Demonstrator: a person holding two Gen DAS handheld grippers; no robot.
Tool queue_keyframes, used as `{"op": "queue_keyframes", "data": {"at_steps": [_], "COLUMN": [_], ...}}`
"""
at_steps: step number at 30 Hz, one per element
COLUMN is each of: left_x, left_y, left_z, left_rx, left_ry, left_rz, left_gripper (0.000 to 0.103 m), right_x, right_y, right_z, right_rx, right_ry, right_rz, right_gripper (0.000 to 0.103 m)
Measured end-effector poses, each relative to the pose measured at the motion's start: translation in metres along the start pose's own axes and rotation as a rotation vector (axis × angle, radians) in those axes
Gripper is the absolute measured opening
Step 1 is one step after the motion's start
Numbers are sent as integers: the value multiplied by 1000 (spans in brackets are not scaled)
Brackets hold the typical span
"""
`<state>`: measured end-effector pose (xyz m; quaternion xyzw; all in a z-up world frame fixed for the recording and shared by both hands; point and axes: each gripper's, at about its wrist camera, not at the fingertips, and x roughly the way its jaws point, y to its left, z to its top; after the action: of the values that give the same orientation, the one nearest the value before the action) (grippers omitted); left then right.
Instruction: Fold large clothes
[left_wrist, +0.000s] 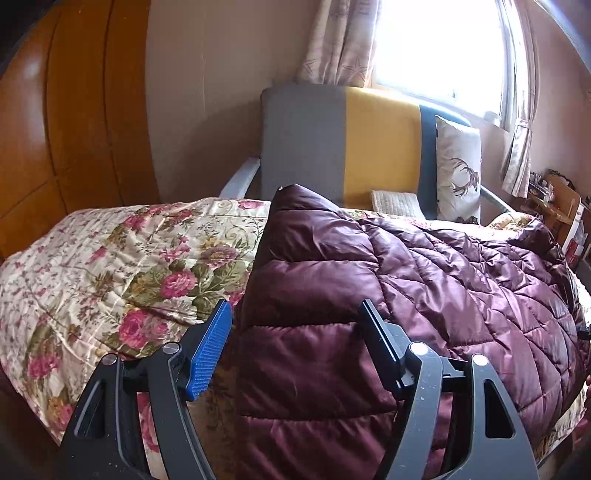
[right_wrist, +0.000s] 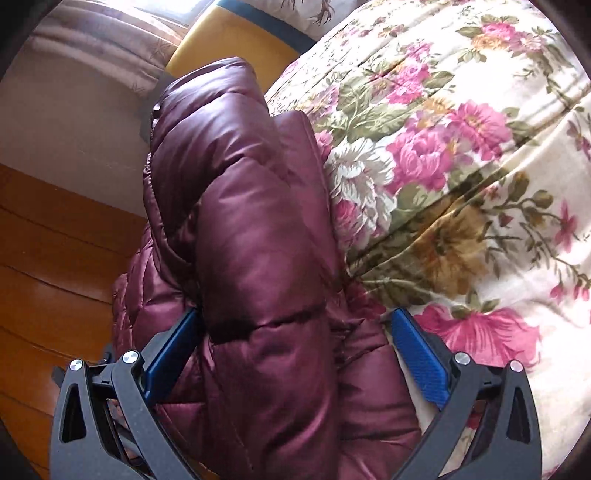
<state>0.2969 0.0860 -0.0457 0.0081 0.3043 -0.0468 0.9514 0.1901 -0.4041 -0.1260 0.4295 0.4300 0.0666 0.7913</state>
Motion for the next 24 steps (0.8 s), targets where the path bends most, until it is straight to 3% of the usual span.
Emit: {"op": "queue_keyframes", "data": {"at_steps": [2, 3, 4, 7, 10, 14, 19, 24], "left_x": [5, 8, 15, 23, 23, 12, 8, -9], "left_y": [-1, -2, -4, -9, -14, -20, -34, -73], "left_z": [-1, -2, -4, -10, -11, -9, -15, -25], "left_rx": [6, 7, 16, 30, 52, 68, 86, 119], "left_ry": [21, 33, 60, 71, 72, 74, 108, 143], "left_rz": [-15, -21, -23, -1, 23, 16, -4, -120], "left_gripper": [70, 70, 70, 70, 70, 69, 61, 61], "right_x": [4, 3, 2, -12, -39, -66, -101, -153], "right_y": [-5, -5, -4, 9, 27, 50, 65, 72], "right_z": [4, 5, 6, 3, -1, -12, -27, -25], "right_rx": [20, 21, 23, 5, -45, -108, -163, -191], "right_ry": [20, 20, 23, 5, -35, -80, -133, -213], "right_rz": [43, 46, 71, 116, 136, 132, 146, 126], "right_gripper": [100, 90, 73, 49, 33, 27, 25, 25]}}
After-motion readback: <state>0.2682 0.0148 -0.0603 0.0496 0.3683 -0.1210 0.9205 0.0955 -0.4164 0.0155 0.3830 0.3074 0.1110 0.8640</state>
